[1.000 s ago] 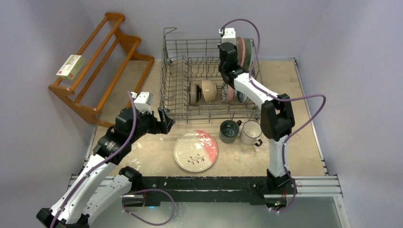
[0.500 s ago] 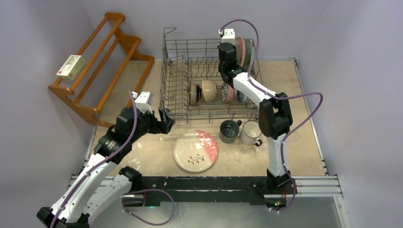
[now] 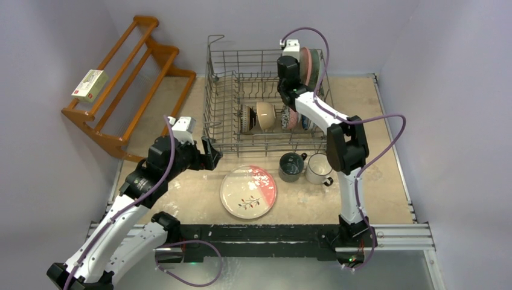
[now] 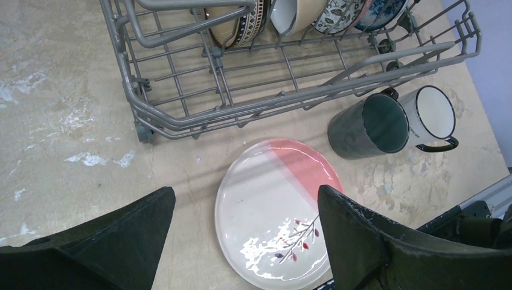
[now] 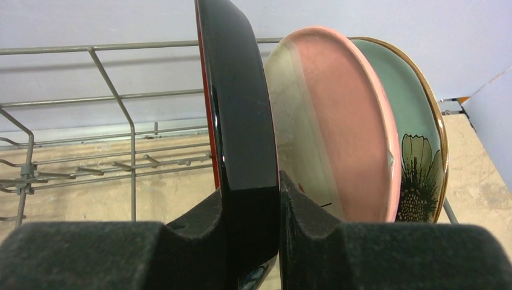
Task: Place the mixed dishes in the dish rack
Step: Insert the plate into the dish rack.
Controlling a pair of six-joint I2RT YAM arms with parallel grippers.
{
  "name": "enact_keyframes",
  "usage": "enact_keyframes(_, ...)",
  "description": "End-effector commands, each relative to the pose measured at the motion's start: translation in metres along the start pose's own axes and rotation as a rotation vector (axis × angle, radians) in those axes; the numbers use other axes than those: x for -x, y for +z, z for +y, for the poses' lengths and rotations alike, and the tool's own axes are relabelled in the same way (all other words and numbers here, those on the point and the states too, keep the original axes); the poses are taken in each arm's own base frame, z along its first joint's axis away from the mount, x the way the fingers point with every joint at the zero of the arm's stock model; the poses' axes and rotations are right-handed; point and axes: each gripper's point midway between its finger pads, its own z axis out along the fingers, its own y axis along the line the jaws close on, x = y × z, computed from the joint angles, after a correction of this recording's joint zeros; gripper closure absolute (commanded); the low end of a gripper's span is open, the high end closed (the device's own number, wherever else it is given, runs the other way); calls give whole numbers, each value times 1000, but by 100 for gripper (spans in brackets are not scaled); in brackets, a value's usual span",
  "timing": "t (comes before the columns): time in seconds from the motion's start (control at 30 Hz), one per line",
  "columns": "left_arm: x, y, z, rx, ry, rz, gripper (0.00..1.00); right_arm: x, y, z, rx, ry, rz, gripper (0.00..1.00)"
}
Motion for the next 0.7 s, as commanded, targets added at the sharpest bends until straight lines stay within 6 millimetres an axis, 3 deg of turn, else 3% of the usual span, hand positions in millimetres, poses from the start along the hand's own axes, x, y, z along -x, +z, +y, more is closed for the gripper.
enact_keyframes(0.0, 7, 3, 0, -4, 20, -34, 14, 37, -5, 20, 90, 186, -57, 100)
enact_keyframes(0.67, 7, 2, -1, -8, 21, -35, 14, -8, 4, 38, 151, 226, 56, 100)
